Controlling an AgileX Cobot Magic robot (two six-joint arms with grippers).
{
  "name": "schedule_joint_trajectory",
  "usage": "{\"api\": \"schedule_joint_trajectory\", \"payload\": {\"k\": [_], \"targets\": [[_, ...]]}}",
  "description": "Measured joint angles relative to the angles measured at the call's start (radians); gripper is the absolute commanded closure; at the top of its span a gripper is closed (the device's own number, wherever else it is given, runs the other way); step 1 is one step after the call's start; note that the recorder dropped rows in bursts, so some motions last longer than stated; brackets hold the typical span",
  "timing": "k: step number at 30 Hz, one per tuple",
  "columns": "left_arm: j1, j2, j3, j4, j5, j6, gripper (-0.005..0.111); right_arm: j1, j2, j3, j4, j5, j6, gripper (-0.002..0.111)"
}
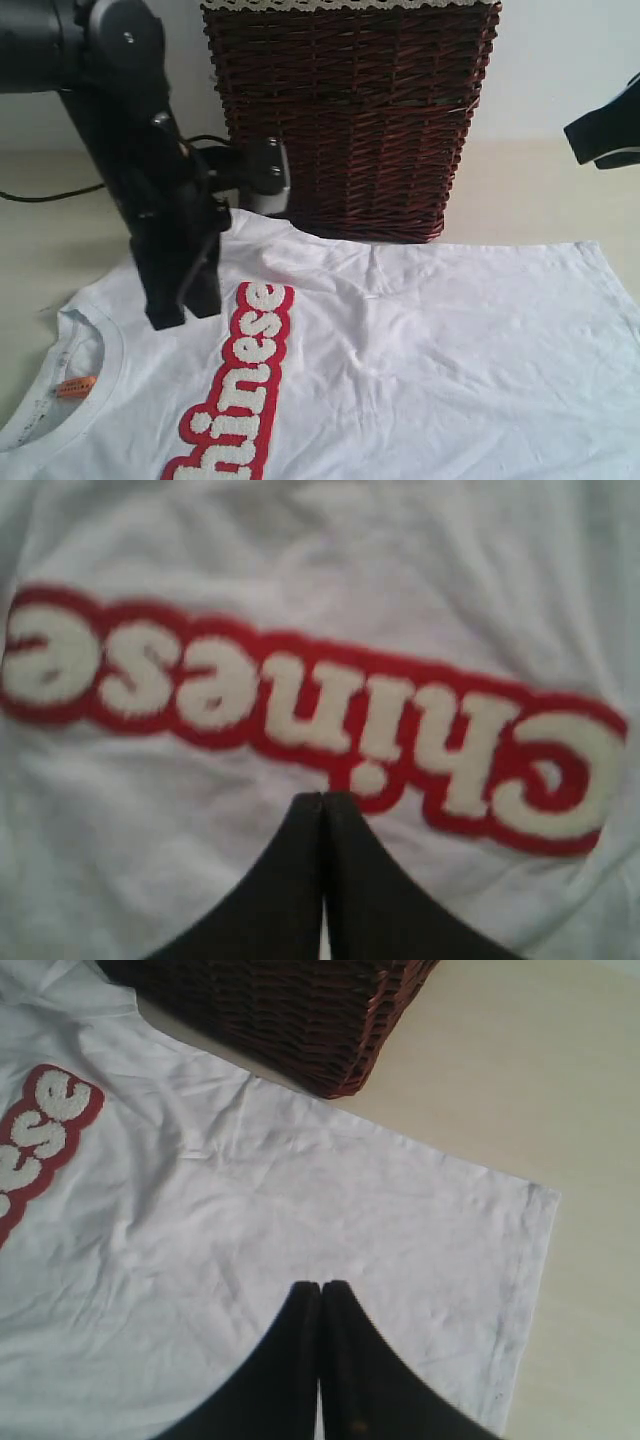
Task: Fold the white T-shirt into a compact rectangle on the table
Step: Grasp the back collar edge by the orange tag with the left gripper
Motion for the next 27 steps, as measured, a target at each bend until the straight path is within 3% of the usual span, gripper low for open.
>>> {"api": "schedule_joint_trajectory", "payload": {"k": [5, 9, 14, 21, 27], "targets": [[0.089, 0.000, 0.023, 0.055, 0.028, 0.035, 0.105, 0.000, 0.000, 0.000, 0.000, 0.000, 0.000, 0.108], [0.105, 0.000, 0.072, 0.217, 0.036, 0.048, 0.089, 0.000, 0.000, 0.000, 0.000, 0.000, 0.000, 0.108], [0.108, 0.000, 0.182, 0.411, 0.043, -0.059, 0.069, 0.000, 0.000, 0.000, 0.000, 0.000, 0.000, 0.108], [0.123, 0.000, 0.337, 0.441, -0.047, -0.086, 0.069, 0.000, 0.000, 0.000, 0.002, 0.000, -0.007, 0.108], [0.231, 0.000, 0.426, 0.387, -0.210, -0.055, 0.069, 0.000, 0.000, 0.000, 0.006, 0.000, -0.009, 0.108]]}}
